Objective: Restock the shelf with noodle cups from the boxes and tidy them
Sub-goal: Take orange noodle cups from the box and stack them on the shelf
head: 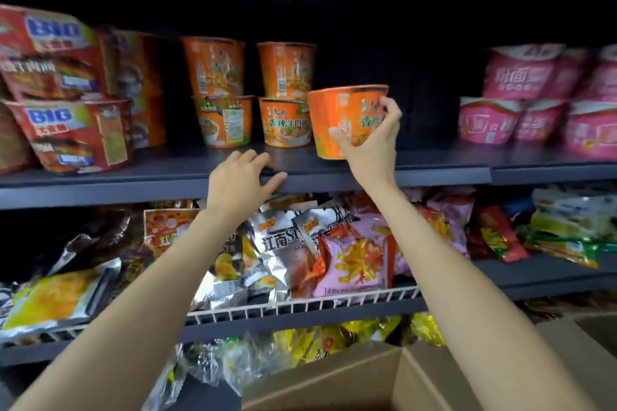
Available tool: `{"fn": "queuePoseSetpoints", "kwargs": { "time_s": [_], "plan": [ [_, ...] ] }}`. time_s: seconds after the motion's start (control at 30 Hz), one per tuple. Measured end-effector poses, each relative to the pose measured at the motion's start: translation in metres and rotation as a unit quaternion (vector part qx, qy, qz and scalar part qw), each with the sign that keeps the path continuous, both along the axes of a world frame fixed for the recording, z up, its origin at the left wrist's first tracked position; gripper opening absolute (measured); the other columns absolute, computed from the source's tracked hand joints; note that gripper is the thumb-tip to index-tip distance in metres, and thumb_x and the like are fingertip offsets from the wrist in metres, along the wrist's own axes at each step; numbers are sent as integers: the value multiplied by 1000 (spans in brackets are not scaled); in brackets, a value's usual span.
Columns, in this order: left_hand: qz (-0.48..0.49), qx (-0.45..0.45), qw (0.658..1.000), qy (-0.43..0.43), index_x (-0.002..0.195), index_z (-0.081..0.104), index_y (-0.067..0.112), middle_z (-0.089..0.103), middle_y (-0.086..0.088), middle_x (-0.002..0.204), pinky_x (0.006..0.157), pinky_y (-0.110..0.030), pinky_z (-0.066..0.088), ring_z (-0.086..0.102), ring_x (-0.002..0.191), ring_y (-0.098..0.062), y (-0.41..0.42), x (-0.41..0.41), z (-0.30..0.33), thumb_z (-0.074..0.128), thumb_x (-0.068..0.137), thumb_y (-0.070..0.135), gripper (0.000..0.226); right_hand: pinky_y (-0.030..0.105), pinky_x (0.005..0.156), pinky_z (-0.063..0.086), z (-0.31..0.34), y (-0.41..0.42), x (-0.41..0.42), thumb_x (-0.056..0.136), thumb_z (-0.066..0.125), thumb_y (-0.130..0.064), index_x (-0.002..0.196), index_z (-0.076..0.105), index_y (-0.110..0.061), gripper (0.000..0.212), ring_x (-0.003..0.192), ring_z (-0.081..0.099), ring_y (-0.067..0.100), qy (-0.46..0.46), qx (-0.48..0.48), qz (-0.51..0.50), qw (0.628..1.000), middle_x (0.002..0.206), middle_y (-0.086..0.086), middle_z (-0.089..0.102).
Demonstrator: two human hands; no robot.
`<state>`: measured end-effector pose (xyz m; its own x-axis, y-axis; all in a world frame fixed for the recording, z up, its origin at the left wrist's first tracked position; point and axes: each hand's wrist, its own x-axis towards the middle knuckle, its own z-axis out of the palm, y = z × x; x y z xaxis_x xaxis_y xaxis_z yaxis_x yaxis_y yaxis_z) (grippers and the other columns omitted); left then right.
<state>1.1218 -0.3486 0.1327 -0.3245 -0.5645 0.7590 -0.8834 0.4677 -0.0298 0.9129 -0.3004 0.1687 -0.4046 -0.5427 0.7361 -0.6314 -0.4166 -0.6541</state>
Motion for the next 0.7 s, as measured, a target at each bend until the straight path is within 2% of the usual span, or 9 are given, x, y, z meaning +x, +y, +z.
{"fn": "queuePoseSetpoints", "kwargs": {
  "time_s": [0.1, 0.17, 0.23, 0.3, 0.4, 0.47, 0.57, 0.63, 0.7],
  "plan": [
    [-2, -41, 998, -41, 89, 60, 20, 59, 2, 84, 51, -26, 30, 54, 83, -21, -7, 0, 2, 44, 90, 55, 39, 43, 101, 40, -12, -18, -16, 85, 67, -34, 142, 21, -17, 76, 126, 41, 34, 86, 86, -130, 984, 145, 21, 28],
    [-20, -62, 997, -46, 86, 59, 18, 57, 1, 81, 53, -26, 32, 52, 79, -23, -13, 1, 0, 40, 91, 55, 41, 46, 99, 40, -21, -17, -21, 86, 64, -21, 136, 38, -15, 57, 122, 41, 37, 162, 71, -231, 957, 139, 21, 35],
    [-41, -78, 995, -35, 85, 58, 17, 56, 0, 82, 59, -32, 40, 50, 79, -25, -19, 3, -5, 36, 90, 54, 44, 41, 92, 38, -23, -16, -24, 88, 58, -21, 118, 56, -17, 30, 110, 46, 31, 236, 18, -267, 934, 123, 12, 48],
    [-46, -85, 995, -24, 87, 58, 16, 55, -1, 84, 65, -37, 44, 49, 81, -27, -23, 3, -9, 34, 90, 54, 45, 42, 96, 32, -15, -22, -26, 95, 46, -32, 111, 62, -19, 26, 109, 48, 28, 295, 50, -250, 921, 116, 7, 53],
    [-39, -91, 995, -23, 89, 58, 15, 55, -2, 86, 66, -38, 44, 48, 82, -27, -25, 1, -9, 33, 91, 53, 45, 53, 114, 13, 9, -42, -29, 101, 26, -45, 135, 51, -25, 47, 132, 37, 26, 311, 223, -167, 909, 139, 5, 46],
    [-35, -90, 995, -23, 89, 58, 15, 55, -3, 87, 66, -38, 43, 48, 82, -28, -26, 1, -9, 34, 92, 53, 45, 55, 116, 5, 18, -52, -28, 101, 20, -47, 138, 47, -23, 52, 140, 27, 23, 297, 272, -114, 908, 146, 2, 43],
    [-33, -90, 995, -29, 91, 58, 15, 55, -3, 88, 67, -38, 42, 48, 83, -28, -27, 1, -11, 34, 92, 53, 45, 45, 112, 23, 10, -43, -22, 101, 27, -43, 127, 58, -19, 47, 131, 40, 23, 278, 163, -121, 939, 133, 3, 57],
    [-26, -84, 996, -32, 92, 58, 14, 55, -5, 90, 71, -40, 41, 48, 85, -28, -29, 2, -11, 32, 92, 54, 47, 39, 99, 36, -6, -17, -15, 100, 37, -36, 117, 64, -16, 37, 118, 49, 22, 267, 67, -112, 955, 118, 2, 65],
    [-9, -78, 996, -34, 94, 58, 13, 55, -7, 92, 77, -40, 38, 49, 88, -29, -27, 0, -10, 29, 93, 54, 50, 33, 89, 39, -28, 15, -11, 97, 44, -28, 111, 66, -14, 29, 110, 53, 20, 250, 11, -81, 965, 108, 1, 67]
  ]
}}
